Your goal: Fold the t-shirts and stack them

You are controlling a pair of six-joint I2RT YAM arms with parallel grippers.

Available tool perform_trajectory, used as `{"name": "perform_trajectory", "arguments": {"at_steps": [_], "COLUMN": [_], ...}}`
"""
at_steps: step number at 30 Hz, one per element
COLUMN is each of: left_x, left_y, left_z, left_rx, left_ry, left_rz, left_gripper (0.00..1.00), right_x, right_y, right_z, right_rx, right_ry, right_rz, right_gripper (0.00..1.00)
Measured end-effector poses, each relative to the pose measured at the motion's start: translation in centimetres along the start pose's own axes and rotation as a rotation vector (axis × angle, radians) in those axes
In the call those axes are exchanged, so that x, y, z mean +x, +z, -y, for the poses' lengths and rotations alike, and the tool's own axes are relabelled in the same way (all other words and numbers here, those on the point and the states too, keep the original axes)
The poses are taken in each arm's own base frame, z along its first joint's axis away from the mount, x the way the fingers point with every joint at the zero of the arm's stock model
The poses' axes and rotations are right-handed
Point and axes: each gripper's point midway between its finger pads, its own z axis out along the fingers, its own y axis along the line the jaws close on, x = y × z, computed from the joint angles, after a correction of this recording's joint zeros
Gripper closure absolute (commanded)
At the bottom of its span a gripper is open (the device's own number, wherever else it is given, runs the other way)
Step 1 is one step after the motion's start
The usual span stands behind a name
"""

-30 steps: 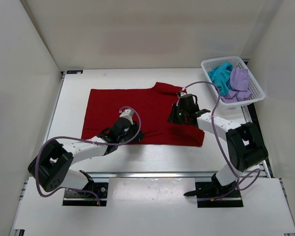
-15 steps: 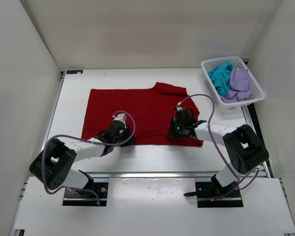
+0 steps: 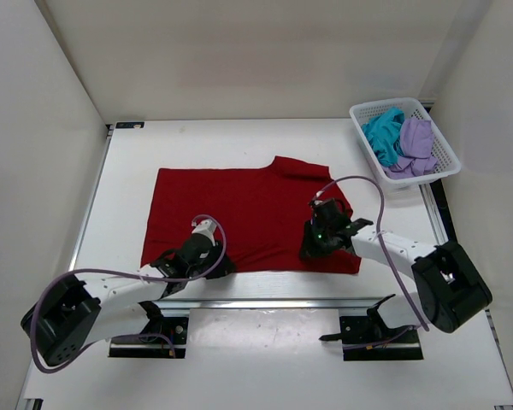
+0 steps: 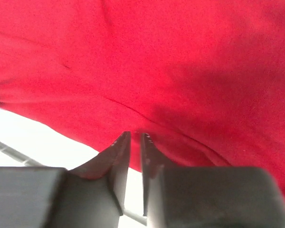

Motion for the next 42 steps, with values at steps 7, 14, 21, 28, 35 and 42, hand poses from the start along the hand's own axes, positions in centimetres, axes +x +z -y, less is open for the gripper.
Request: {"name": "perform_trajectory", "arguments": {"at_steps": [7, 14, 21, 28, 35, 42], "left_x": [-5.8, -14.9, -13.4, -13.4, -12.6, -12.6], "left_y": [0.0, -0.4, 0.0, 0.0, 0.5, 0.5], "left_z": [3.0, 5.0, 3.3, 3.1, 3.3, 3.3], "left_rx": [-0.003, 0.039, 0.013, 0.008, 0.011, 0.009], "left_ry": [0.027, 0.024, 0.029, 0.034, 0.044, 0.046], "left_rz": [0.049, 0.222, 0.167, 0.165, 0.143, 0.142], "left_gripper": [0.60, 0.59, 0.59, 0.59, 0.59, 0.59], "right_x": [-12.3, -26.9, -30.8, -30.1, -30.9, -31.2], "right_y": [-4.7, -4.7, 0.1, 1.4, 4.4, 5.9], "right_z": [-3.6, 3.8, 10.1, 12.3, 13.3, 13.5], "right_rx": [-0.066, 0.033, 0.150, 0.205, 0.207, 0.203], "right_ry": [-0.012, 0.136, 0.208, 0.250, 0.260, 0.256], "right_rz": [0.232, 0.471, 0.423, 0.391, 0.356, 0.343], "right_gripper": [0.84, 0.92, 0.74, 0.58, 0.58, 0.85]}}
